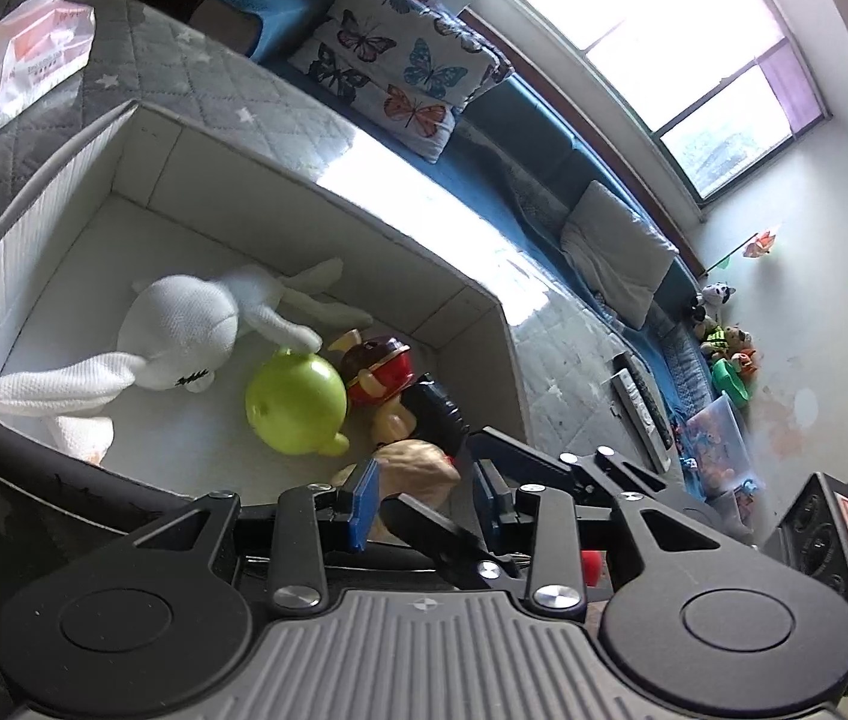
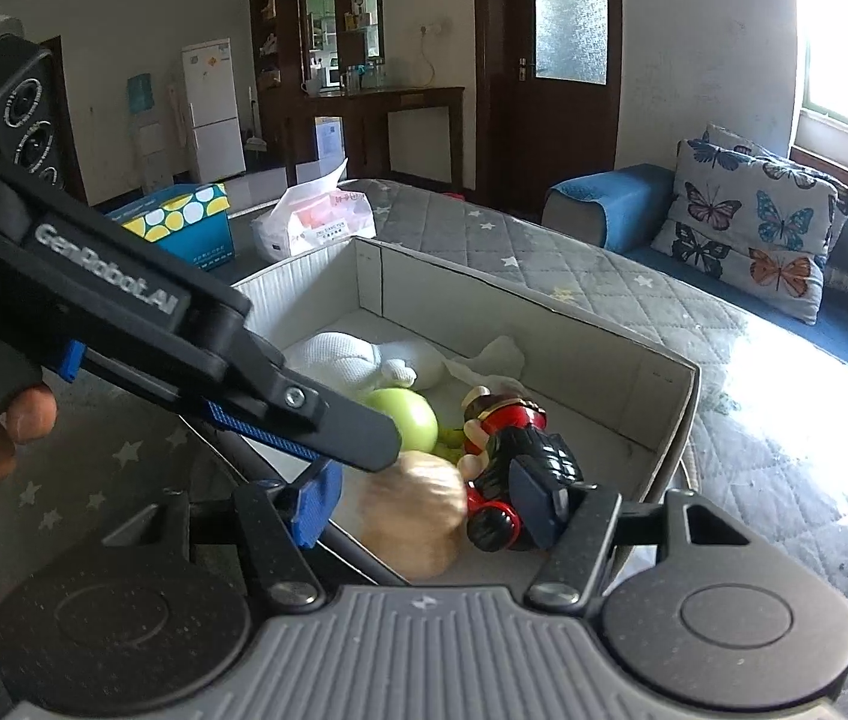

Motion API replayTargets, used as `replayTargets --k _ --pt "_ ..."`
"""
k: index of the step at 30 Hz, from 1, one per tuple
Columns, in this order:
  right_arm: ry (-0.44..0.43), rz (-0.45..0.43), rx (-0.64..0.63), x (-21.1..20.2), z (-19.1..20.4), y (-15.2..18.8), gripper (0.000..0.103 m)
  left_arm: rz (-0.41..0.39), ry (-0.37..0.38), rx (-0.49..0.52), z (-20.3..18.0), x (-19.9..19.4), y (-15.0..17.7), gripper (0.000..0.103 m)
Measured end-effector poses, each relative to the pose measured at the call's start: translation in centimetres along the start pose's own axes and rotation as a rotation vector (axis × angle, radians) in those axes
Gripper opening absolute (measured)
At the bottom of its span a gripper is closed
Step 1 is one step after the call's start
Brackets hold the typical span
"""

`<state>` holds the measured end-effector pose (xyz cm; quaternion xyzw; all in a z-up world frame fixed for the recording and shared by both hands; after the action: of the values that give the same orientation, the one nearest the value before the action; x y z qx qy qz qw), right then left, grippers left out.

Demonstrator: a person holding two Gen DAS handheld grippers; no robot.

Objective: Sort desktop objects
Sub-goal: 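Carry the peanut toy into the white box and open the left tool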

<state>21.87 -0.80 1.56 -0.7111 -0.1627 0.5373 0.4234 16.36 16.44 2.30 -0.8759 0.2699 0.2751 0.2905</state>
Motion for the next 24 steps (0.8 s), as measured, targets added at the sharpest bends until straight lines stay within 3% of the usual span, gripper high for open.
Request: replayTargets --k 7,19,24 --pt "0.008 -0.019 0.021 -0.6 0.2 0.3 0.064 -0.006 -0.01 0.003 0.1 -0.2 0.4 0.036" --pt "0.064 -0.082 0.054 -4.5 1.0 1.9 0.066 -0.066 0.003 0.116 -2.3 -2.2 2.7 0.036" --pt "0.103 -0.103 0.086 -7.0 0.9 3.7 0.072 -0.07 0.019 0.167 -3.4 -2.6 4.7 0.036"
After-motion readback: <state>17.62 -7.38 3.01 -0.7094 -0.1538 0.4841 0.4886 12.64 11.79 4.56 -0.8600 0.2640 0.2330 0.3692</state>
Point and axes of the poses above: each gripper's, at about its wrist camera, not at the fingertips, and x roughly the way its jaws point, z to its left, y to its underside, the point moved 1 cm from there along x, roughly the way its jaws point, and after that the axes turned 8 degrees about -x, right-handed, at the moved point
